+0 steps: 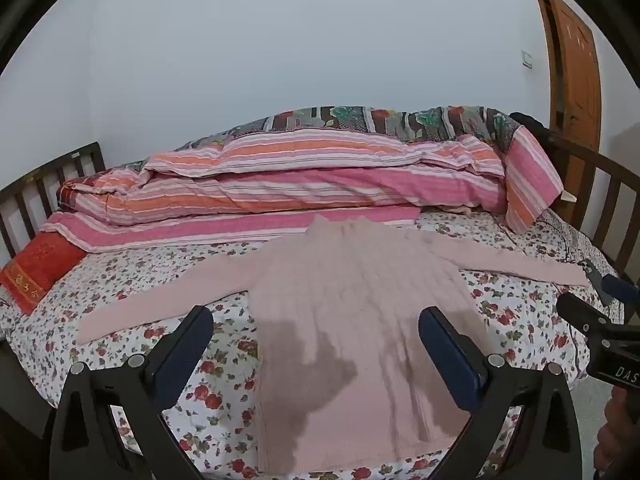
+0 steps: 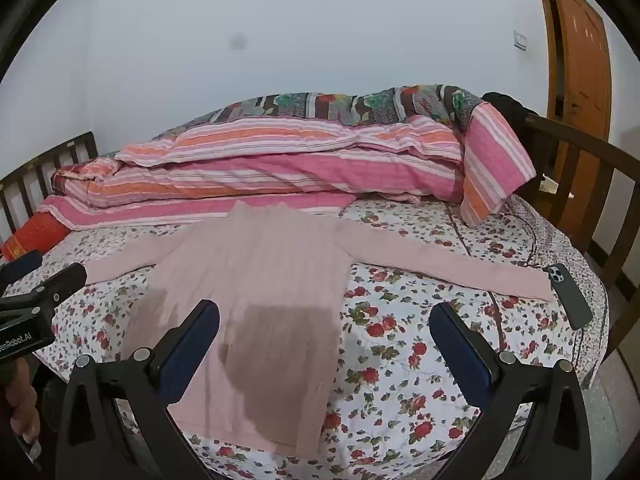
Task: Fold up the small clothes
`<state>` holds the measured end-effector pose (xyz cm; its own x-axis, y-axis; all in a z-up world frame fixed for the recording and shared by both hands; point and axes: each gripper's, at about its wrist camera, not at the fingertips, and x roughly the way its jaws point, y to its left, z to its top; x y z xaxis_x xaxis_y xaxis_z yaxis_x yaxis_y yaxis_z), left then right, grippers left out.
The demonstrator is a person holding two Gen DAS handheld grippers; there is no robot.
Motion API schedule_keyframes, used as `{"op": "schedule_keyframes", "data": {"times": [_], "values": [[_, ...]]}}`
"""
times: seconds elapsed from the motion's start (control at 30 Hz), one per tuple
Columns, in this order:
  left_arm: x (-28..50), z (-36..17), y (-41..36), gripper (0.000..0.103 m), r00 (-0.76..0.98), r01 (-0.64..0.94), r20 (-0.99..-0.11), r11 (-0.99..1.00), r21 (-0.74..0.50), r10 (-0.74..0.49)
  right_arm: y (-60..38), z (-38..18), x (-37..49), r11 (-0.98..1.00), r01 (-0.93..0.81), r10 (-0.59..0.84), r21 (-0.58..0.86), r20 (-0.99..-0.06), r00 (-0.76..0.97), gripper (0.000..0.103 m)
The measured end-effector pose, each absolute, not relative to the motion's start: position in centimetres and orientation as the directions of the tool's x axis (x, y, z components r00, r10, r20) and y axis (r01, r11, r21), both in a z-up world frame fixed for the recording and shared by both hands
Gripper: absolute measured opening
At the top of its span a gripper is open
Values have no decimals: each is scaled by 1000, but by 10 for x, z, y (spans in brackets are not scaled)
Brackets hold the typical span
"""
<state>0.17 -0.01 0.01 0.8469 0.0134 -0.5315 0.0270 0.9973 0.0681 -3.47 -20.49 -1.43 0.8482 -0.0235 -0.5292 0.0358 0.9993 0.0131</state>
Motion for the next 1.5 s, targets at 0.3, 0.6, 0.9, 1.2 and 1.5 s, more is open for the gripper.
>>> {"op": "schedule_keyframes", "data": {"times": [0.3, 0.6, 0.9, 1.2, 1.5], "values": [[1, 3, 6, 103, 857, 18, -516, 1000, 17, -7, -211, -14, -34, 999, 38, -18, 25, -536, 844, 103], [-1, -3, 7, 103, 855, 15, -519, 1000, 1, -12, -211, -17, -34, 998, 46, -18, 39, -544, 839, 103], [0, -7, 7, 103, 849, 14, -529, 1000, -6, -15, -209, -18, -33, 998, 43, -15, 39, -545, 839, 103], [0, -6, 8, 103, 843, 11, -537, 999, -30, -25, -206, -14, -34, 999, 35, -10, 36, -541, 841, 103], [0, -3, 11, 103, 842, 17, -538, 999, -44, -37, -203, -12, -35, 999, 27, -5, 34, -538, 843, 103]]}}
